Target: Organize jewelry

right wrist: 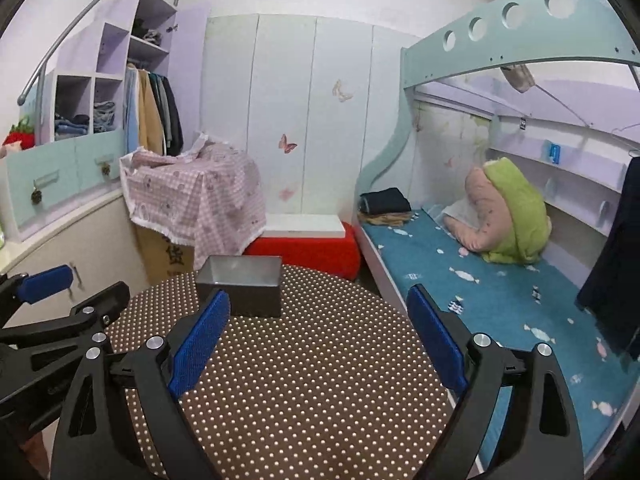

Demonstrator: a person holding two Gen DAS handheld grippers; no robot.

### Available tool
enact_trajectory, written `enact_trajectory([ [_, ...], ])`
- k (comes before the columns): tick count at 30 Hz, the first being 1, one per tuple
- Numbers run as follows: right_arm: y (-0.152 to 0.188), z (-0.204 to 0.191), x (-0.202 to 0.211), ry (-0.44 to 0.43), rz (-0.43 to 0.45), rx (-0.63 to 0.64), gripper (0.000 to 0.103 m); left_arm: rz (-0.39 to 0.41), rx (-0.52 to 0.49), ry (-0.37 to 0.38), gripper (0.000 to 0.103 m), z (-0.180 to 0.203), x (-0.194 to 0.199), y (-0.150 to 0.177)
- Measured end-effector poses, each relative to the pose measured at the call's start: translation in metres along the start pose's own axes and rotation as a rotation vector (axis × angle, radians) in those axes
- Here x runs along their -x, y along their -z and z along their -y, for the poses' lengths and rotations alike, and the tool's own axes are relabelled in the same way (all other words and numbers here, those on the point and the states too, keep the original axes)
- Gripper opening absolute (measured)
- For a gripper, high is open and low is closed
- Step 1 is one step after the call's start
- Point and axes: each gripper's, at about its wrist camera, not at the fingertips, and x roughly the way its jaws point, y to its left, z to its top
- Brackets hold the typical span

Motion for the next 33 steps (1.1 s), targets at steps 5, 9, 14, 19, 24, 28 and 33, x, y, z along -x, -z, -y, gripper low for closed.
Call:
enact_trajectory([
  [5, 0.0, 0.0, 0.002, 0.006, 0.0, 0.003, 0.087, 0.001, 0.002, 0.0, 0.064, 0.001, 0.002, -0.001],
  [9, 0.0, 0.001, 0.002, 0.005, -0.005, -0.001, 0.087, 0.007, -0.003, -0.001, 0.064, 0.004, 0.005, -0.002],
  [14, -0.001, 0.001, 0.004, 0.003, 0.004, -0.008, 0.087, 0.023, -0.015, -0.014, 0.066, 0.007, 0.011, -0.002],
  [19, -0.001, 0.002, 0.005, 0.001, 0.011, -0.008, 0.087, 0.036, -0.016, -0.032, 0.067, 0.009, 0.015, -0.004],
  [24, -0.001, 0.002, 0.005, -0.003, 0.014, -0.005, 0.087, 0.04, -0.01, -0.037, 0.068, 0.009, 0.017, -0.006],
  [28, -0.001, 0.003, 0.007, -0.004, 0.018, -0.004, 0.087, 0.041, -0.011, -0.036, 0.068, 0.01, 0.017, -0.006],
  [33, -0.001, 0.003, 0.007, -0.009, 0.018, -0.006, 0.087, 0.063, -0.016, -0.039, 0.068, 0.012, 0.02, -0.003],
])
